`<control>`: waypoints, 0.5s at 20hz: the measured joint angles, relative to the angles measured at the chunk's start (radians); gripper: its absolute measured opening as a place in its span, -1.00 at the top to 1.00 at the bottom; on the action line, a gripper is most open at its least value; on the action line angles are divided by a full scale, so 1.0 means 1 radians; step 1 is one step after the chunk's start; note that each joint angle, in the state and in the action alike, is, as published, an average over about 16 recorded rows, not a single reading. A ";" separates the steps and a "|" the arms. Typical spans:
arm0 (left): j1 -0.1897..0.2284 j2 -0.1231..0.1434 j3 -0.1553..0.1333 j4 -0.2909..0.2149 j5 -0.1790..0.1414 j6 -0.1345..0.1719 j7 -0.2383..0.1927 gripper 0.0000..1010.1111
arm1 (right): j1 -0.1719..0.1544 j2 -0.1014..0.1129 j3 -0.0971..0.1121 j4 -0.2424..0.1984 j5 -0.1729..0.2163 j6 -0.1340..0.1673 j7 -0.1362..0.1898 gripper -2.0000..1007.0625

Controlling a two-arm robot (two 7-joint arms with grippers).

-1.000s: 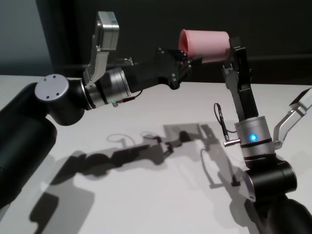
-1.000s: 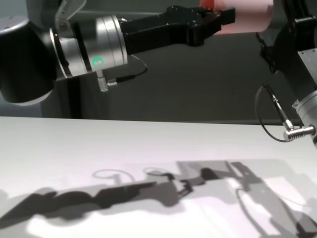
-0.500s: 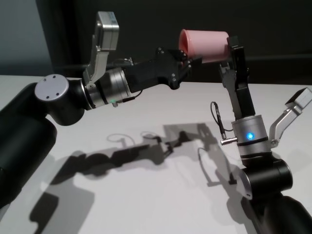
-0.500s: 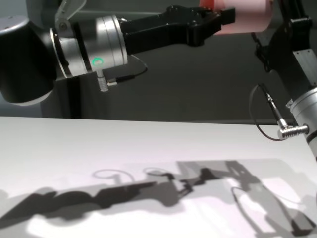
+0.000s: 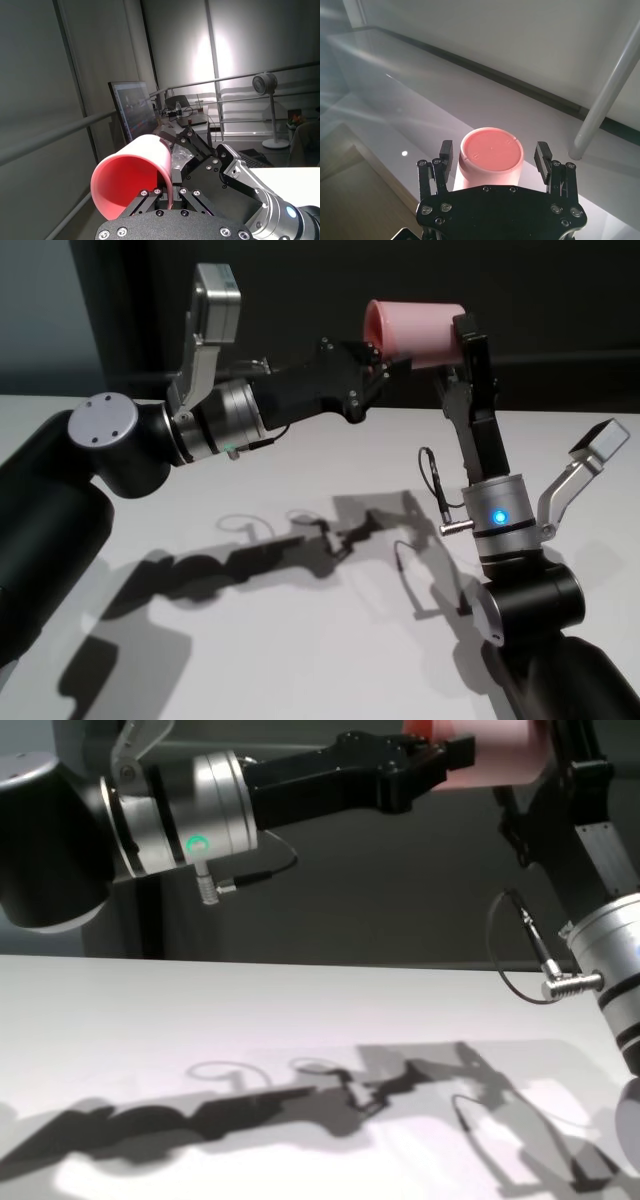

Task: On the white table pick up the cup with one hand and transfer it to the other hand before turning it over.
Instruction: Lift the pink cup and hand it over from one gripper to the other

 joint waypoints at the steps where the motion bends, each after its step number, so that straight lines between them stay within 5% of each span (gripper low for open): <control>1: 0.000 0.000 0.000 0.000 0.000 0.000 0.000 0.90 | 0.003 -0.001 -0.003 0.004 0.002 0.000 0.002 -0.99; 10: 0.000 0.000 0.000 0.000 0.000 0.000 0.000 0.90 | 0.017 -0.001 -0.032 0.017 0.012 -0.008 0.007 -0.99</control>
